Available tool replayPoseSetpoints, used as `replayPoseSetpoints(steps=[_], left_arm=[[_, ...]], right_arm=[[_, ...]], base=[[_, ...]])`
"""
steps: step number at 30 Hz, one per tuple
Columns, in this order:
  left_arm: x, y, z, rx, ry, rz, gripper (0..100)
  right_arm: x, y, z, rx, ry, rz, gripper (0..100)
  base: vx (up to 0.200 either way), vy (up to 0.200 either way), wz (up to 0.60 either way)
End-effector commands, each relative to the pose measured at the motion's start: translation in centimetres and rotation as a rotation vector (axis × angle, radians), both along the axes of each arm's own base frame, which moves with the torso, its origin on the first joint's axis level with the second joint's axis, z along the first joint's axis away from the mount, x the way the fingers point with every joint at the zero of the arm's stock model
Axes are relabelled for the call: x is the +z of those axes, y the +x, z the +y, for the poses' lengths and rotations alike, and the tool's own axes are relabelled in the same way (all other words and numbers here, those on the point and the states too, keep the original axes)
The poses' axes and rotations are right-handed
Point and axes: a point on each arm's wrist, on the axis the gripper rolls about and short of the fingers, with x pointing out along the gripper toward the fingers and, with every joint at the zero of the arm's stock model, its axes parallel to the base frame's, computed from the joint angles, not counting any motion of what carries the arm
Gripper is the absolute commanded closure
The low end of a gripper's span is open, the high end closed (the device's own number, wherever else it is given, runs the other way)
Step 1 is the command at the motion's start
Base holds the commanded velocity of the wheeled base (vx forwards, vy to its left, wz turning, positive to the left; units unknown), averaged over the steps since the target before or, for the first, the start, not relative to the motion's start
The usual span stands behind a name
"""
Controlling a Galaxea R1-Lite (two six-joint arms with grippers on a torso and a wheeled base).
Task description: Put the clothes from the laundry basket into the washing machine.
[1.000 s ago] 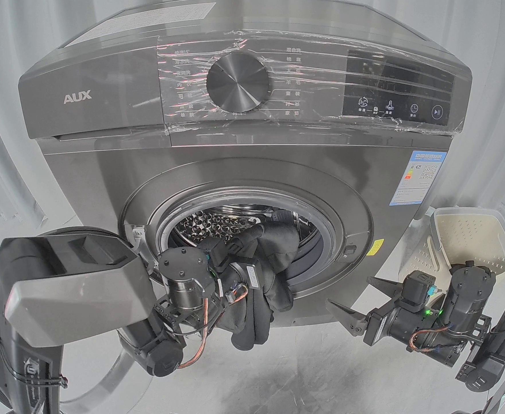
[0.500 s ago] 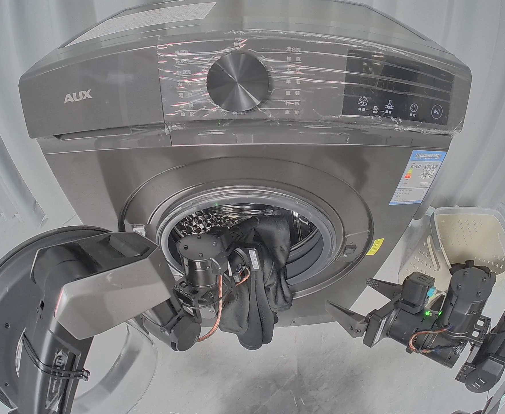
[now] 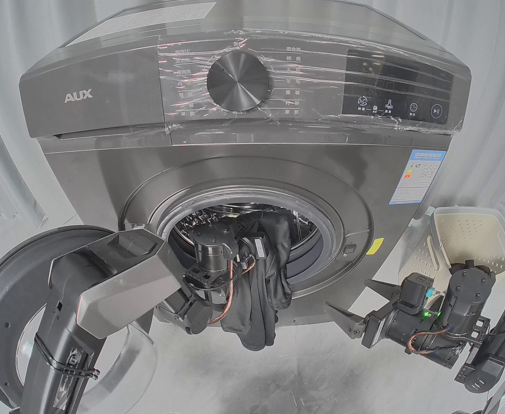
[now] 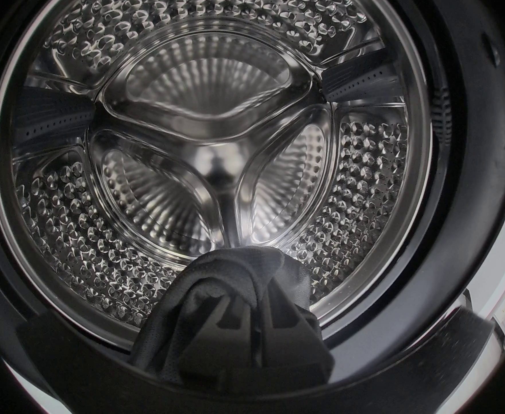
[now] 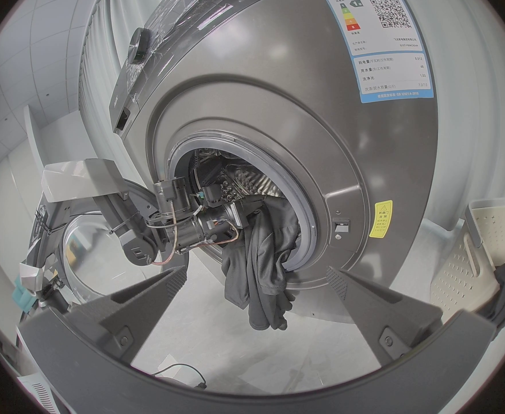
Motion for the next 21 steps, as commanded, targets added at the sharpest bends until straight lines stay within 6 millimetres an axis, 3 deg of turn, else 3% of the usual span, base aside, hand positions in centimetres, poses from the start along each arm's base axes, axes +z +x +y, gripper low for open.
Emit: replayPoseSetpoints(steps=[1,8,12,21], left_arm=[[-1.5,0.6,-0.4,0.001,0.010,0.019,100],[-1.9,2.1,-0.9,0.007,0.005,0.010,100],[-0.2,4.9,0.0,0.053,-0.033,-0.045,100],[-0.2,5.2,-0.2,0.053,-0.029,-0.038,100]], right_arm=[[-0.1,0.0,0.0,0.003,-0.004,0.005,0],[-0.3,0.0,0.0,0.001,-0.008,0.009,0],[-0.3,0.0,0.0,0.001,-0.008,0.012,0],[-0.3,0.0,0.0,0.001,-0.007,0.011,0]], base=[[0.000,0.000,0.00],[0.000,0.000,0.00],[0.000,0.000,0.00],[0.000,0.000,0.00]])
